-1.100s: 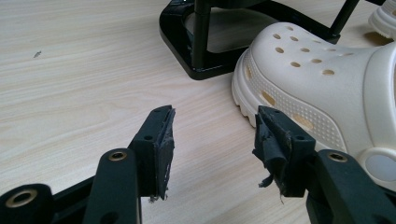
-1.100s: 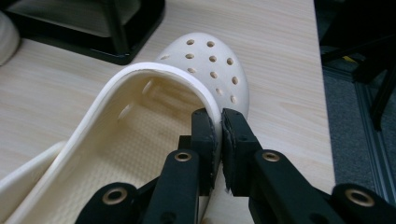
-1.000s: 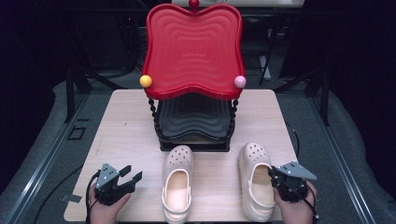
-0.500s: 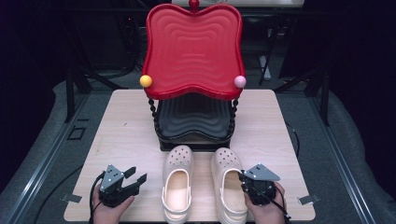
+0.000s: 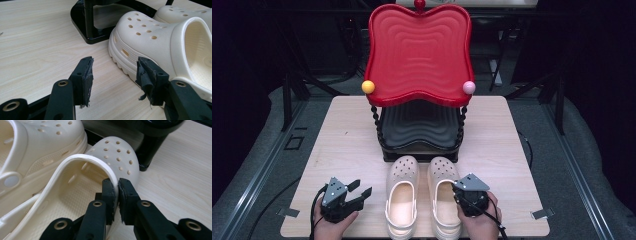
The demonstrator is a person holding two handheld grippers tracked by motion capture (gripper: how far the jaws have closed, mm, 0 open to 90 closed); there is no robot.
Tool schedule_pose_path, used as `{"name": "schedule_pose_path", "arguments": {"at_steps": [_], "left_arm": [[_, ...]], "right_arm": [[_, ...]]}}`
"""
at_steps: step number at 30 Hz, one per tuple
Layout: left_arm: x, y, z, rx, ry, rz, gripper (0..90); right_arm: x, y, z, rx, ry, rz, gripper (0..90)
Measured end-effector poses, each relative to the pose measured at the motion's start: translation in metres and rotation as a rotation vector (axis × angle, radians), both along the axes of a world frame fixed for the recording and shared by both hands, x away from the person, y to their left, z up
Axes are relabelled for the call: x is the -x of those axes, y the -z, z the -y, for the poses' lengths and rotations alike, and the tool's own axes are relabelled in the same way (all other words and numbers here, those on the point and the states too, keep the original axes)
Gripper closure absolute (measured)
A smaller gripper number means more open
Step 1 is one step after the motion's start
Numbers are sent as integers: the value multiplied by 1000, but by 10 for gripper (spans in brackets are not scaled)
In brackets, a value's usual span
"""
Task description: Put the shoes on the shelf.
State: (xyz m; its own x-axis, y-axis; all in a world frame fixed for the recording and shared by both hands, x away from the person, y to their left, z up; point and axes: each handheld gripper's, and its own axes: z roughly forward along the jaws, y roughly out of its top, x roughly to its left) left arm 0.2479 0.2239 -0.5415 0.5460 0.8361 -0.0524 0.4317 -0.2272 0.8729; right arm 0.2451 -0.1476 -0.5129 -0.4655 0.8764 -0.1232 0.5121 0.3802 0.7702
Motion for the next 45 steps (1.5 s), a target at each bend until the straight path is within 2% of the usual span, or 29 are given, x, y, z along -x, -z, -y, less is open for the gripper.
{"name": "schedule_pose_path", "arguments": {"at_steps": [5, 11, 14, 18, 21, 27, 30, 40, 43, 45], "left_arm": [[0, 0, 0, 0, 2, 1, 474], [0, 0, 2, -1, 9, -1, 474], [0, 0, 3, -2, 14, -1, 474], [0, 1, 5, -3, 14, 1, 474], [0, 2, 6, -8, 21, -3, 474], [0, 2, 6, -10, 23, -4, 474], [0, 2, 5, -10, 23, -4, 474], [1, 0, 8, 0, 28, -14, 478], [1, -1, 9, -5, 27, -14, 477], [2, -2, 9, -7, 28, -10, 476]], "right_arm": [[-3, 1, -14, -20, -13, 2, 832], [-1, 3, -21, -34, -22, -1, 823], [-1, 5, -23, -86, -29, -22, 812], [-2, 5, -24, -117, -31, -40, 810], [-3, 6, -23, -130, -29, -38, 800], [0, 7, -22, -111, -44, -10, 774], [1, 9, -19, -134, -52, -5, 737], [7, 5, -8, -160, -77, 15, 631], [9, 2, -3, -190, -113, 22, 582], [9, 1, -2, -190, -120, 29, 563]]}}
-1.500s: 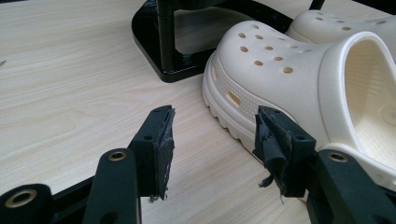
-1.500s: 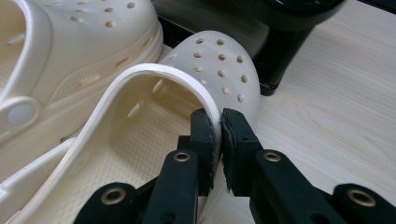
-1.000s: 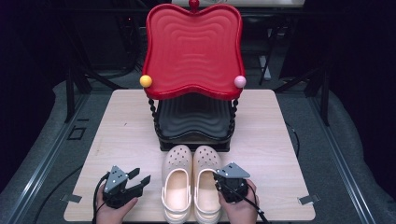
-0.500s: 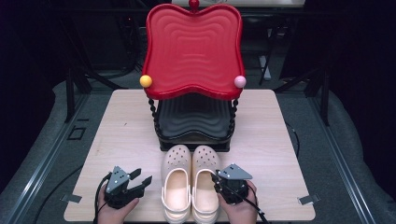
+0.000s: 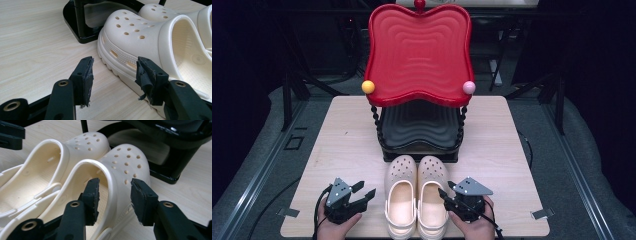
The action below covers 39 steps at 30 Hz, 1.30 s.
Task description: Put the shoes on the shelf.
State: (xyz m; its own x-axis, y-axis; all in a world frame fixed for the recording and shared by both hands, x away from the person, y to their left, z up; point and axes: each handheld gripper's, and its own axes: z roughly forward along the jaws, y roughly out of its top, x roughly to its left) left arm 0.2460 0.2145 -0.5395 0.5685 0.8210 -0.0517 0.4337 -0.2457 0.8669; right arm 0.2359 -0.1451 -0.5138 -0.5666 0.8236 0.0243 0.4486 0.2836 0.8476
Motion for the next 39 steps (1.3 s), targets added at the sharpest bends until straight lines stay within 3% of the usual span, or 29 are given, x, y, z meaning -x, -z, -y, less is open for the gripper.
{"name": "schedule_pose_path", "arguments": {"at_steps": [6, 9, 11, 12, 13, 15, 18, 21, 25, 28, 31, 32, 35, 39], "left_arm": [[1, -6, 4, 18, 10, -22, 459], [3, -11, 8, 5, 20, -37, 461], [5, -13, 10, 0, 32, -33, 461], [5, -14, 12, -9, 41, -33, 457], [5, -14, 12, -9, 41, -33, 439], [4, -14, 16, -19, 43, -42, 405], [4, -15, 20, -16, 59, -53, 347], [5, -19, 27, -28, 68, -34, 313], [4, -22, 35, -34, 102, -32, 314], [0, -20, 44, -43, 125, -33, 396], [-1, -19, 49, -54, 134, -27, 439], [-1, -19, 52, -55, 128, -20, 473], [-5, -19, 59, -64, 115, 6, 525], [-9, -18, 63, -69, 115, -16, 545]], "right_arm": [[-2, -6, 8, -37, -23, 10, 488], [-2, -8, 11, -32, 8, 16, 438], [-2, -7, 11, -27, 13, -4, 414], [-2, -5, 11, -22, 2, -47, 411], [-2, -4, 11, -19, -4, -52, 411], [-1, -4, 10, -25, -4, -44, 407], [0, -5, 10, -22, 6, -33, 308], [1, -6, 8, -14, 9, -17, 259], [2, -5, 5, 27, 17, 8, 261], [1, -2, 1, 50, 12, 17, 369], [0, -1, -1, 70, 4, 33, 405], [-1, -1, -2, 70, -4, 43, 474], [-3, 1, -3, 69, -14, 66, 509], [-5, 5, -5, 82, -18, 55, 518]]}}
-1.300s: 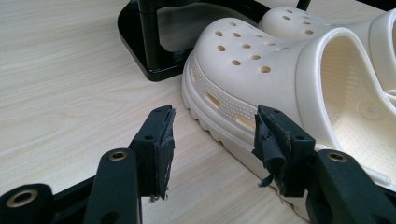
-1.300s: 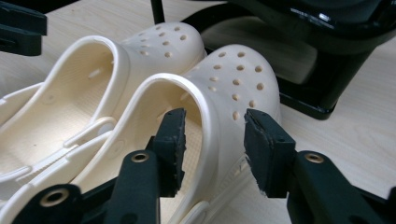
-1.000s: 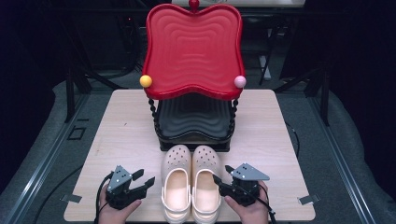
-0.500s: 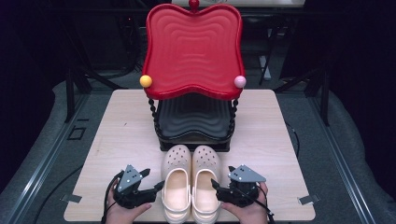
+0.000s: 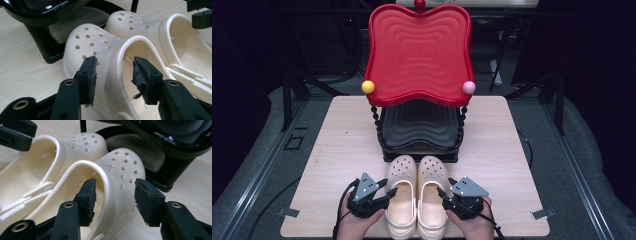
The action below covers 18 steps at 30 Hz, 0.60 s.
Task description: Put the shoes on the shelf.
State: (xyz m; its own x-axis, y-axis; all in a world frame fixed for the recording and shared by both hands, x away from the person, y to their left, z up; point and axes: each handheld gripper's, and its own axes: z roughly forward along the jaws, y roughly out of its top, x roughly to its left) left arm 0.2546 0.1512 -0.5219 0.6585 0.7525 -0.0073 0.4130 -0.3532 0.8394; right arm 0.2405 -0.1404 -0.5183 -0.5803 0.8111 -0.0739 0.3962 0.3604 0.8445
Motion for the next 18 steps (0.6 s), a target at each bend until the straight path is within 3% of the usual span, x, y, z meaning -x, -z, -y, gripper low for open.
{"name": "schedule_pose_path", "arguments": {"at_steps": [2, 5, 8, 18], "left_arm": [[1, 4, 3, -9, -21, 20, 545], [2, 8, 3, -7, -27, 19, 551], [4, 15, 4, -38, -5, 28, 554], [6, 19, 5, -23, -35, 48, 591]], "right_arm": [[-2, 4, 0, 11, 15, -10, 504], [-3, 7, 0, 13, 24, -20, 531], [-3, 10, -2, 17, 22, -15, 545], [-3, 14, -10, 28, 15, 8, 661]]}}
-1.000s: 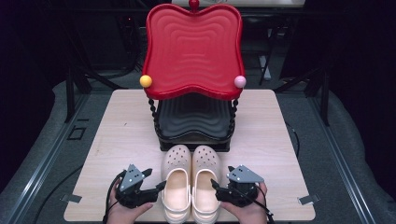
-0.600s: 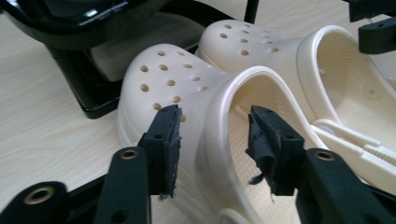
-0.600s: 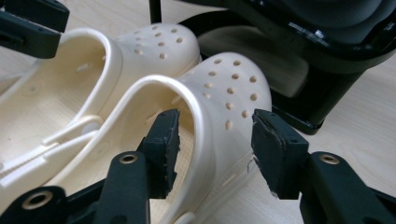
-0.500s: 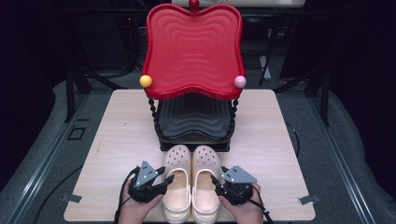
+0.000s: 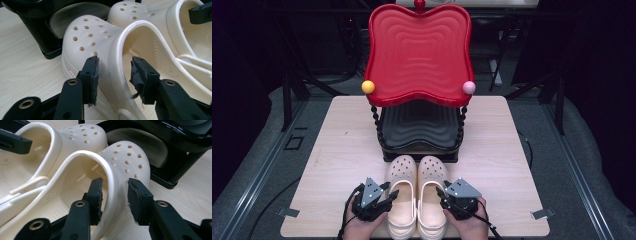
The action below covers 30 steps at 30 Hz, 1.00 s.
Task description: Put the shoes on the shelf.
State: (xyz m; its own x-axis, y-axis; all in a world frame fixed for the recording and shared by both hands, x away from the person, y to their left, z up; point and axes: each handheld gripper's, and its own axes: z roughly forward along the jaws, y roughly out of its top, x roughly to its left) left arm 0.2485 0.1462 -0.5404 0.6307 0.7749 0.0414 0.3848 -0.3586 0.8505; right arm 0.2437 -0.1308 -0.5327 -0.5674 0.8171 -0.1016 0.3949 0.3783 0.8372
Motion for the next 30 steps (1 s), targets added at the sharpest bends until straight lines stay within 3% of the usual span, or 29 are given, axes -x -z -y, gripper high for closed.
{"name": "schedule_pose_path", "arguments": {"at_steps": [7, 30], "left_arm": [[-1, -1, 1, 8, -17, 28, 646], [-6, -5, 8, -31, -11, 64, 724]], "right_arm": [[0, 1, -3, 3, 4, 36, 711], [-2, 0, -9, 63, 11, 63, 770]]}}
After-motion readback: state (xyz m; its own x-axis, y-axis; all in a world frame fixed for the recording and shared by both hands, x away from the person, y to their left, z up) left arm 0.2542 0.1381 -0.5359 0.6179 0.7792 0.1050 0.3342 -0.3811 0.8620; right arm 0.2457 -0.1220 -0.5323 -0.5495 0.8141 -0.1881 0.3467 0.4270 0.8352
